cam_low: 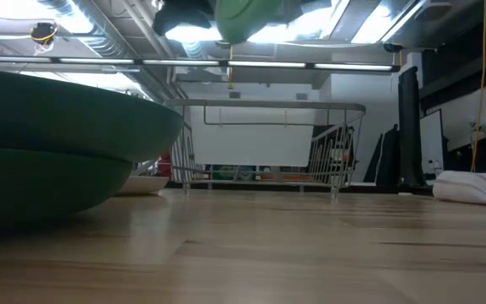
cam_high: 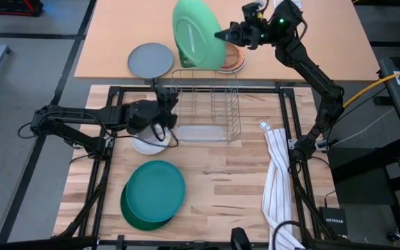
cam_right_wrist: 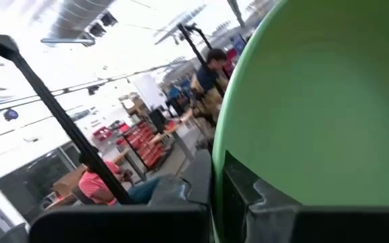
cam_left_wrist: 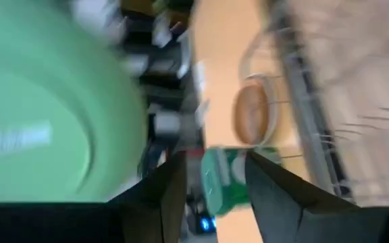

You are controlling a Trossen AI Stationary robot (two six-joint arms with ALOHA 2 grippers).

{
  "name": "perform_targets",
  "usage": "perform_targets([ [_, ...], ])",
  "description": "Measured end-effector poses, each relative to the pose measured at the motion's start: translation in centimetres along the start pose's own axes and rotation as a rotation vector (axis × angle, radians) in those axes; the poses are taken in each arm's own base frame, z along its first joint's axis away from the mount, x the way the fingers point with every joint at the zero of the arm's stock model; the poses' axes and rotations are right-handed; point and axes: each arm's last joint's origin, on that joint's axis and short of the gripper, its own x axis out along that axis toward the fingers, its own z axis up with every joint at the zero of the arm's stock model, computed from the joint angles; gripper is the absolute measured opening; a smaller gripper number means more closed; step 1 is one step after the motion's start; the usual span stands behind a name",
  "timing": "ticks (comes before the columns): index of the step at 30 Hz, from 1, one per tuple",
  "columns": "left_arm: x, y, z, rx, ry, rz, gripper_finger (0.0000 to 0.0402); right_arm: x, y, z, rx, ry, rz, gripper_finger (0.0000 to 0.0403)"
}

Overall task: Sort dishes
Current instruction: Put the light green plate into the dish rack

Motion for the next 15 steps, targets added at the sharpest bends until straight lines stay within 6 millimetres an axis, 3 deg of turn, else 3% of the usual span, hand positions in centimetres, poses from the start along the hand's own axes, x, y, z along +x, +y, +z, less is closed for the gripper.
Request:
perform_targets([
  [5,0.9,2.1,-1.5,-0.439,0.047,0.132,0.0136,0.0,0.5,0.3,-0.021,0.007,0.053,0.001],
  [15,3.1,5.0,-7.0,-0.784,-0.087,0.137,0.0108,-0.1,0.4,0.1,-0.019,0.044,0.069,0.001],
])
